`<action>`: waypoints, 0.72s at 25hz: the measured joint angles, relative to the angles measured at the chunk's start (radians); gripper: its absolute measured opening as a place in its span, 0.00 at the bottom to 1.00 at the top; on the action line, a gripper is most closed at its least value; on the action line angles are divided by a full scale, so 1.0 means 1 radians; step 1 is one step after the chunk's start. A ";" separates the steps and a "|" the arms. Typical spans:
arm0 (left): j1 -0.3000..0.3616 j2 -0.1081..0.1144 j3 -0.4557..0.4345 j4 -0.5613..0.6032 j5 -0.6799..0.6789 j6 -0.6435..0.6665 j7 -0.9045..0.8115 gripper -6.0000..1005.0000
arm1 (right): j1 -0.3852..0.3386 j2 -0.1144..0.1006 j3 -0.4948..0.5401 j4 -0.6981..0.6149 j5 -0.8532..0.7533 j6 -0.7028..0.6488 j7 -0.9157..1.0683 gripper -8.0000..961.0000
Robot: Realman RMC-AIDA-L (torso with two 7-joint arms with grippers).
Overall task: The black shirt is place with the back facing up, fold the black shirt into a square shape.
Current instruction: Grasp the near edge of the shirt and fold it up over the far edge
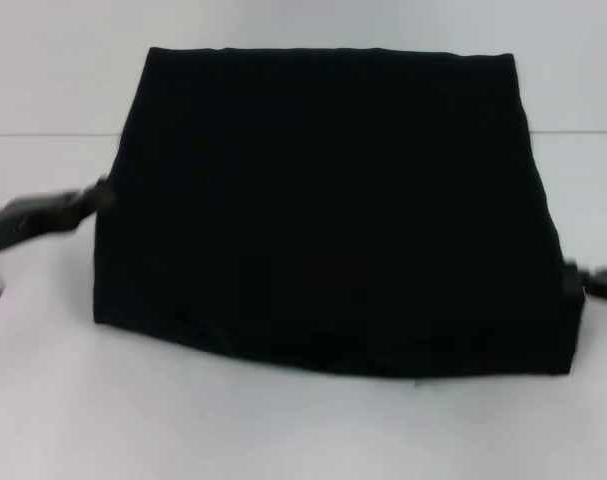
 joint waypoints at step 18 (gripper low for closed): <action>-0.307 -0.011 0.008 -0.253 -0.221 -0.802 0.323 0.02 | 0.351 0.089 -0.035 0.194 0.066 0.913 0.001 0.07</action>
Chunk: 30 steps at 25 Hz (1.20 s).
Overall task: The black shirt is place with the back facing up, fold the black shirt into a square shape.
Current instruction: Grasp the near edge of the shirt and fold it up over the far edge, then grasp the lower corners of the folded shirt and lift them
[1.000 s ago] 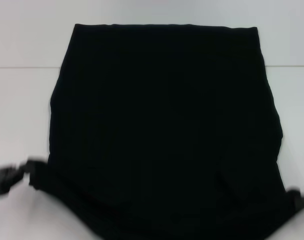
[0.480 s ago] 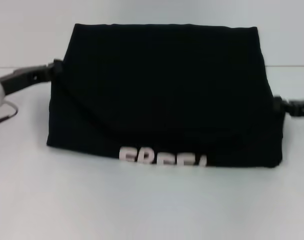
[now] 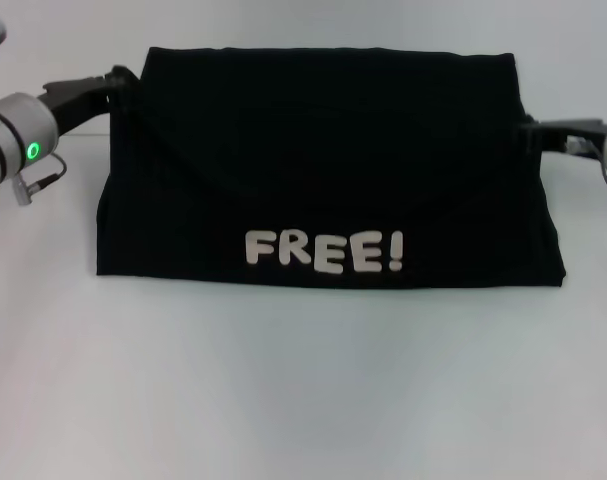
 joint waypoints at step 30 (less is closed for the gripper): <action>0.020 -0.026 0.005 -0.124 -0.405 -0.145 0.430 0.17 | 0.036 0.059 -0.022 0.039 0.183 0.164 -0.069 0.20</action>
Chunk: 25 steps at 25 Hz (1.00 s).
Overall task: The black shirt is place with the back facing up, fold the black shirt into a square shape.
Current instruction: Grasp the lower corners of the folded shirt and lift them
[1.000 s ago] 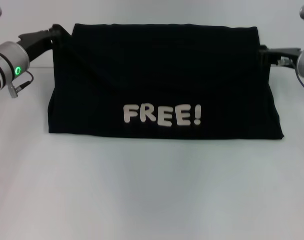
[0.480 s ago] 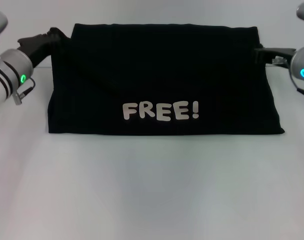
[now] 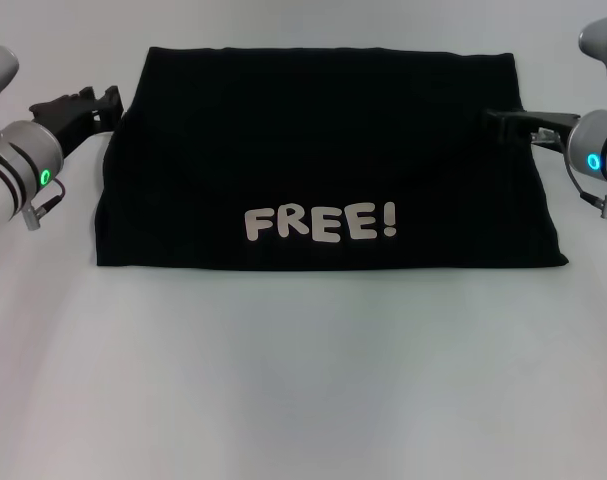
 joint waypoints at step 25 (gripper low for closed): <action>0.367 -0.056 0.361 0.342 0.072 0.501 -0.826 0.79 | -0.266 -0.166 -0.010 -0.126 0.096 -0.747 0.151 0.72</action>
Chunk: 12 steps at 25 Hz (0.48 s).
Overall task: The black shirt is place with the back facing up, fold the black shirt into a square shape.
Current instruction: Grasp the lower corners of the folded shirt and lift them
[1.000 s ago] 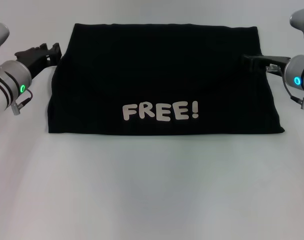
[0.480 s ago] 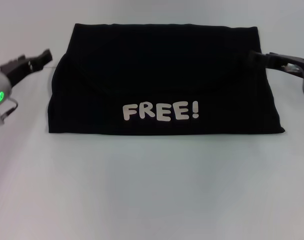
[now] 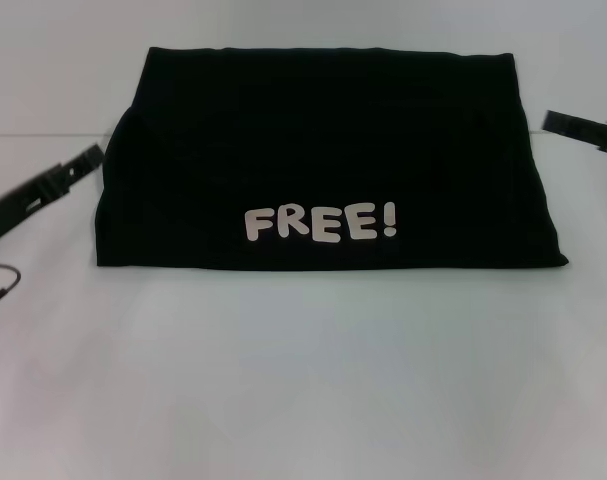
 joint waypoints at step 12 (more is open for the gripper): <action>0.003 -0.006 0.002 0.003 0.169 -0.035 -0.009 0.79 | -0.006 -0.029 -0.040 -0.022 -0.004 -0.020 0.113 0.72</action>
